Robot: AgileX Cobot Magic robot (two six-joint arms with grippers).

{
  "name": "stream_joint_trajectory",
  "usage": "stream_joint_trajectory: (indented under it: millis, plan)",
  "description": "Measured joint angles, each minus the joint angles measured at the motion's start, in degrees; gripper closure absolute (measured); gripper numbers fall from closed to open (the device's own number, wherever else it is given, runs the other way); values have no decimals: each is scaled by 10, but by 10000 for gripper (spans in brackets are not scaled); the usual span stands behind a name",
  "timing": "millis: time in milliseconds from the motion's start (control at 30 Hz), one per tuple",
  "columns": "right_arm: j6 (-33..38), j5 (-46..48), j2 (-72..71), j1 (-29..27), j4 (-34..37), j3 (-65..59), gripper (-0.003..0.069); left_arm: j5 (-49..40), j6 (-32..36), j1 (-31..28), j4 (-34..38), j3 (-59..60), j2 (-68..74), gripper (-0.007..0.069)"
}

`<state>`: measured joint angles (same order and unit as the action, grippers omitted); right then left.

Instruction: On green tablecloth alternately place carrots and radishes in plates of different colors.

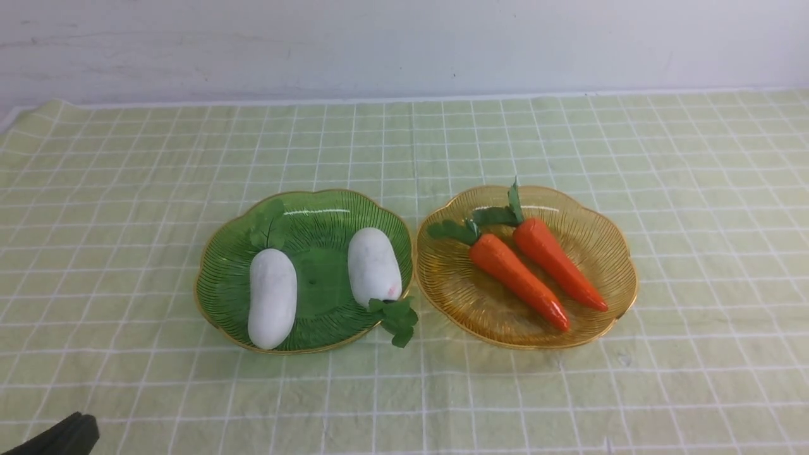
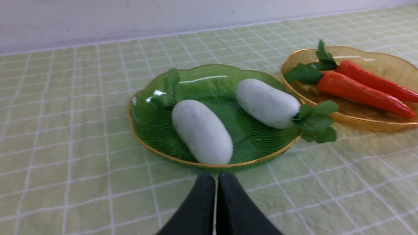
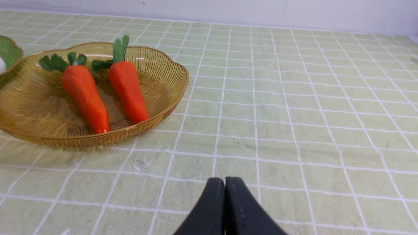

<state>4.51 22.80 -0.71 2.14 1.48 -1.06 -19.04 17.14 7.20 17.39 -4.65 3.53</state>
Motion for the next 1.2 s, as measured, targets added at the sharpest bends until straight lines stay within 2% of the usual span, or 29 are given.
stream_joint_trajectory:
  millis: [100, 133, 200, 333, 1200]
  plan:
    - [0, 0, 0, 0, 0, 0, 674, 0, -80, -12, -84, 35, -29, 632]
    - [0, 0, 0, 0, 0, 0, 674, 0, -80, -12, -84, 35, -29, 632]
    - [0, 0, 0, 0, 0, 0, 674, -4, -143, -13, -133, 60, -40, 632]
    - [1, -1, 0, 0, 0, 0, 674, -26, -182, -13, -168, 62, -41, 632]
    - [4, -1, 0, 0, 0, 0, 674, -28, -191, -13, -174, 62, -41, 632]
